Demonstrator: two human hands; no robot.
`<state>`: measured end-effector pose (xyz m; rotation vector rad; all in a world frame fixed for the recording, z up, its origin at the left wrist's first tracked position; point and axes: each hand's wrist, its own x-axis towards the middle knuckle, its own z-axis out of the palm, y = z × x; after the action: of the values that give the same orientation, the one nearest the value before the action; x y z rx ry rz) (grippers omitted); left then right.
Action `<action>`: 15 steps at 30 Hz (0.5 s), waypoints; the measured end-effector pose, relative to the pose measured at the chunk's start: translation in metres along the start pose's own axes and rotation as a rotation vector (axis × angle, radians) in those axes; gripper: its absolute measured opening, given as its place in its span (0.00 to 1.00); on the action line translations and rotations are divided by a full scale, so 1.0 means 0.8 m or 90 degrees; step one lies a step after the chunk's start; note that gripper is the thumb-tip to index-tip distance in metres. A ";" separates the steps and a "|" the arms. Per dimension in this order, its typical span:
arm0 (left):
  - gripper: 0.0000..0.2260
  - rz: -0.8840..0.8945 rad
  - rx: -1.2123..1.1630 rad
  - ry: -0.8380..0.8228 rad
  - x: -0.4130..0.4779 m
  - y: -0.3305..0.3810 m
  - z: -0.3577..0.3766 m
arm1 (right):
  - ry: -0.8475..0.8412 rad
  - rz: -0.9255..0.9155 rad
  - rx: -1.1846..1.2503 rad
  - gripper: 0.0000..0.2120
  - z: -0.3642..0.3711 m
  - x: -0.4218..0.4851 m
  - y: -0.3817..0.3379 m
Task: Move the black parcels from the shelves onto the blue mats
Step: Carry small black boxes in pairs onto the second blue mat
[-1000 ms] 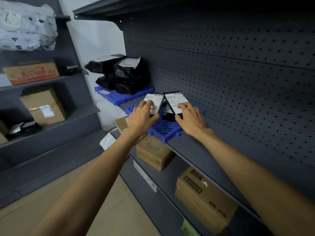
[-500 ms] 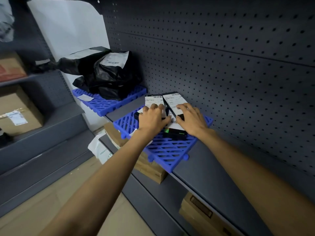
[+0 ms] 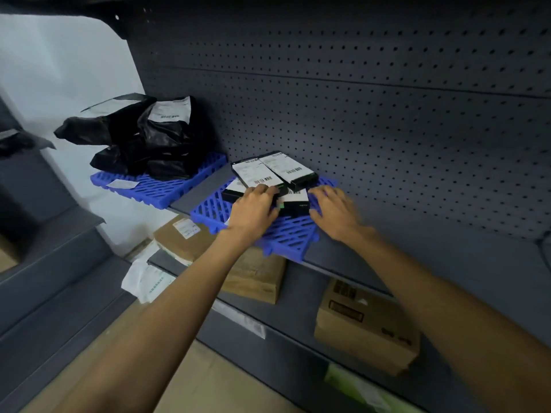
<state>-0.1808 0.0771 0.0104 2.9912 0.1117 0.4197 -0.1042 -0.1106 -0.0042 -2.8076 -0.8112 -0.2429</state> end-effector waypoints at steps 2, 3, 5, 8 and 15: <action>0.21 0.039 0.001 -0.009 -0.029 0.006 -0.006 | 0.007 0.028 -0.036 0.22 -0.008 -0.046 -0.008; 0.21 0.061 -0.002 -0.014 -0.044 0.012 -0.009 | 0.011 0.039 -0.056 0.22 -0.012 -0.072 -0.013; 0.21 0.101 -0.007 -0.024 -0.075 0.026 -0.011 | 0.016 0.063 -0.089 0.21 -0.019 -0.126 -0.019; 0.21 0.149 -0.015 -0.034 -0.118 0.061 -0.009 | 0.026 0.112 -0.119 0.20 -0.030 -0.210 -0.019; 0.19 0.316 -0.055 -0.050 -0.201 0.207 0.006 | 0.045 0.250 -0.155 0.17 -0.062 -0.399 0.029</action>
<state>-0.3242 -0.1018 -0.0163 2.9165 -0.6472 0.3363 -0.3633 -0.3038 -0.0281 -3.0846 -0.2148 -0.3933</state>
